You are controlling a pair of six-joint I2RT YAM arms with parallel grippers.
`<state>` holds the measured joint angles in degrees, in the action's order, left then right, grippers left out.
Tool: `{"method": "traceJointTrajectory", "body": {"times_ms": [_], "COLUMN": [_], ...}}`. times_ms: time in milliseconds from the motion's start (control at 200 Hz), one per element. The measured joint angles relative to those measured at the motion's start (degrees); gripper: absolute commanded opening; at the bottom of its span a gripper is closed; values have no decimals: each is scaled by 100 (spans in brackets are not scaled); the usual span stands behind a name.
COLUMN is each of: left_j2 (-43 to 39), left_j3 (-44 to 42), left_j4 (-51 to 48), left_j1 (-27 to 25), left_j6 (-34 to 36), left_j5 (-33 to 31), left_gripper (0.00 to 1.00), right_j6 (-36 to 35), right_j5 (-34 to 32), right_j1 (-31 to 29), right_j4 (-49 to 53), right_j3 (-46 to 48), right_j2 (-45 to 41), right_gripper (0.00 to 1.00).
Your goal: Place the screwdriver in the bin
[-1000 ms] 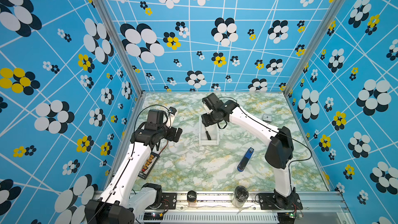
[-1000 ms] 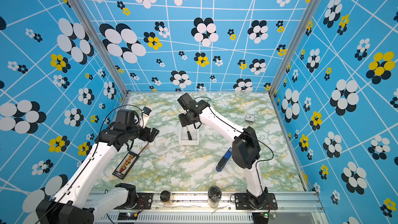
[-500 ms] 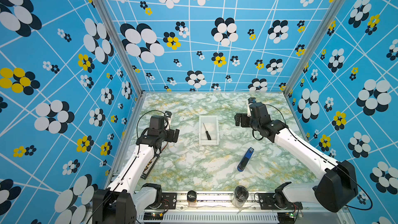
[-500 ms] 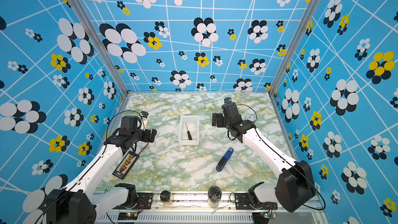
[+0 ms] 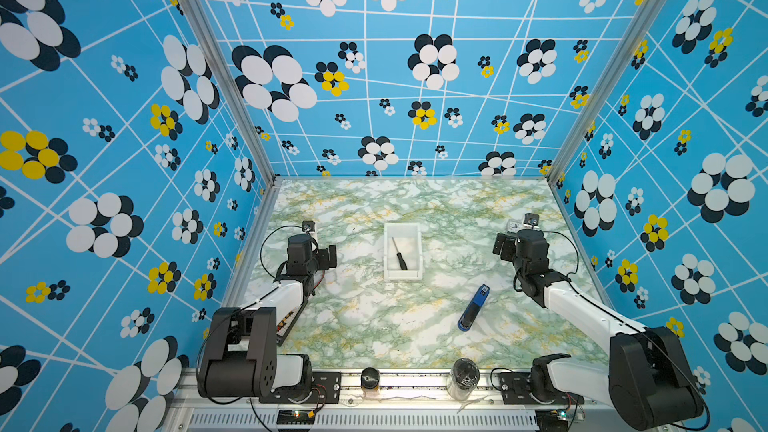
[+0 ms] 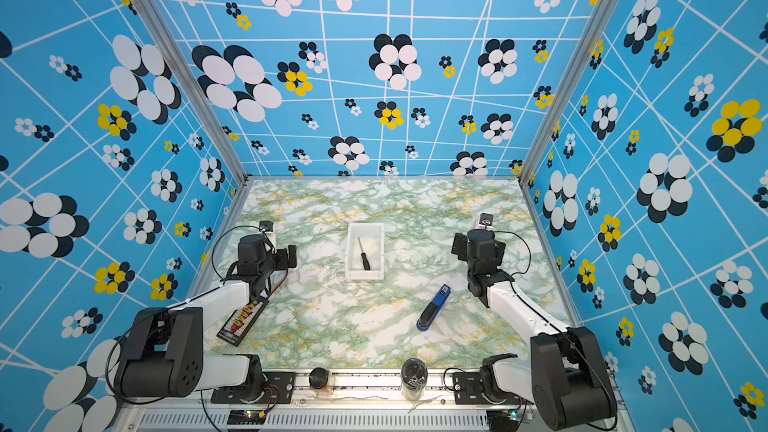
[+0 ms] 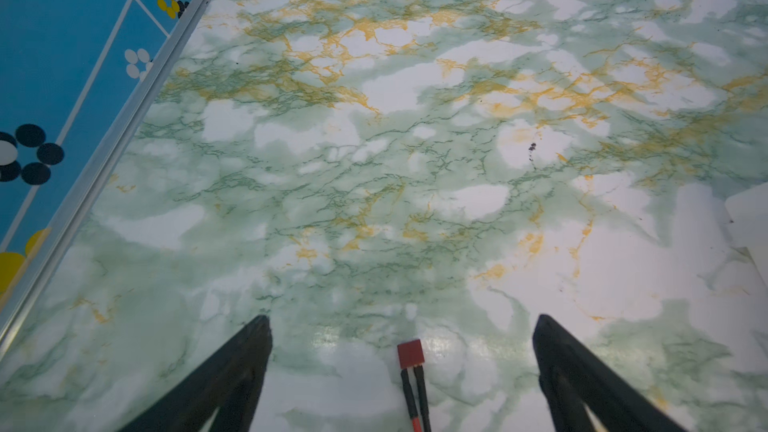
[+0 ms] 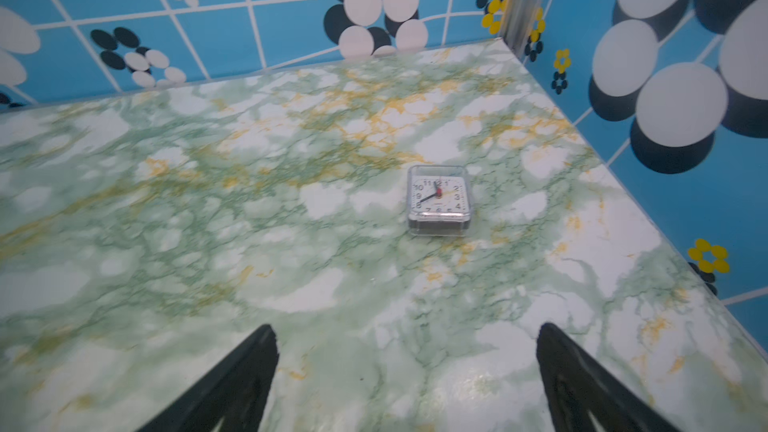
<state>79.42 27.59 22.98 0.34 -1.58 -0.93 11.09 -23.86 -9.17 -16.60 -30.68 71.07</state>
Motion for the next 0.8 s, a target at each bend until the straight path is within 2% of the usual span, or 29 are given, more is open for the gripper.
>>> {"method": "traceJointTrajectory", "body": {"times_ms": [385,560,700,800], "left_j2": [820,929,929,929], "left_j3": [-658,-933,-1088,-1172], "left_j4": [2625,3224,3731,3915], "left_j1": [20,20,20,20], "left_j6": [-83,-81,-81,-81], "left_j5": [81,111,111,109], "left_gripper": [99,99,99,99], "right_j6": [-457,-472,-494,-540], "right_j5": [26,306,540,708], "right_j1": [811,813,813,813], "right_j4": [-1974,-2732,-3781,-3716], "right_j3": [1003,1266,1329,1307], "right_j2": [269,750,1622,1755], "right_gripper": [99,99,99,99]}}
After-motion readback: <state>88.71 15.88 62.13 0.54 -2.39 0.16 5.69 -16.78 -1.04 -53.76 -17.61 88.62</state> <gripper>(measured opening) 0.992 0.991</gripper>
